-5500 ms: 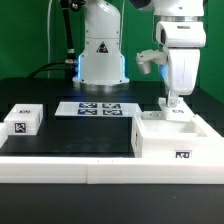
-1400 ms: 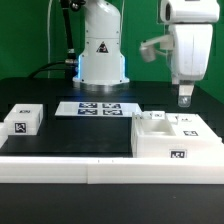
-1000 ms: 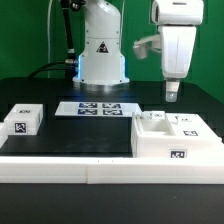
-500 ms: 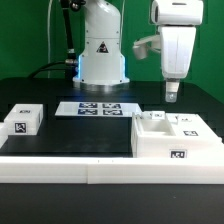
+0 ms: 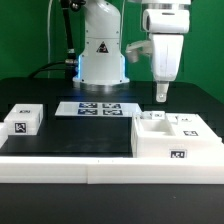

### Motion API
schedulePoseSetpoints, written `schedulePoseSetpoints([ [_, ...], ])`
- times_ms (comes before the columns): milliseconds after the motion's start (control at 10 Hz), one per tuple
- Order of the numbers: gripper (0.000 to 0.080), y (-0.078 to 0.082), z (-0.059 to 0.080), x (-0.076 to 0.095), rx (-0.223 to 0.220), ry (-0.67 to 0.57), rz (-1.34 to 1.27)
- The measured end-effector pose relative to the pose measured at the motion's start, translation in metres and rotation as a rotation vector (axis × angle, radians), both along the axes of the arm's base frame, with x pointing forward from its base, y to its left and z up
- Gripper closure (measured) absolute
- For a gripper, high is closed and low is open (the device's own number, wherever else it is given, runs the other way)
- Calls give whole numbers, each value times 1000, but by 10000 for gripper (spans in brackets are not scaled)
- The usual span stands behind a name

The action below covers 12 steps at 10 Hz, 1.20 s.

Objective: Assemble cabinet

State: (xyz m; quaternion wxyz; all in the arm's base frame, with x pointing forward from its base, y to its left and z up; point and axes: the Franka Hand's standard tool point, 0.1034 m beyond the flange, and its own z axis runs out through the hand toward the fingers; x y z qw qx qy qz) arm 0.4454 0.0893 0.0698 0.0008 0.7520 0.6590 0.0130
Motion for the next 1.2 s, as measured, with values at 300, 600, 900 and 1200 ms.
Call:
schedulePoseSetpoints([
  [300,2,5,-21,-14,20,15,-24],
  [600,2,7,-30,-19,27,23,-27],
  [900,2,10,-33,-19,34,19,-26],
  [1200,2,10,-35,-20,35,20,-26],
])
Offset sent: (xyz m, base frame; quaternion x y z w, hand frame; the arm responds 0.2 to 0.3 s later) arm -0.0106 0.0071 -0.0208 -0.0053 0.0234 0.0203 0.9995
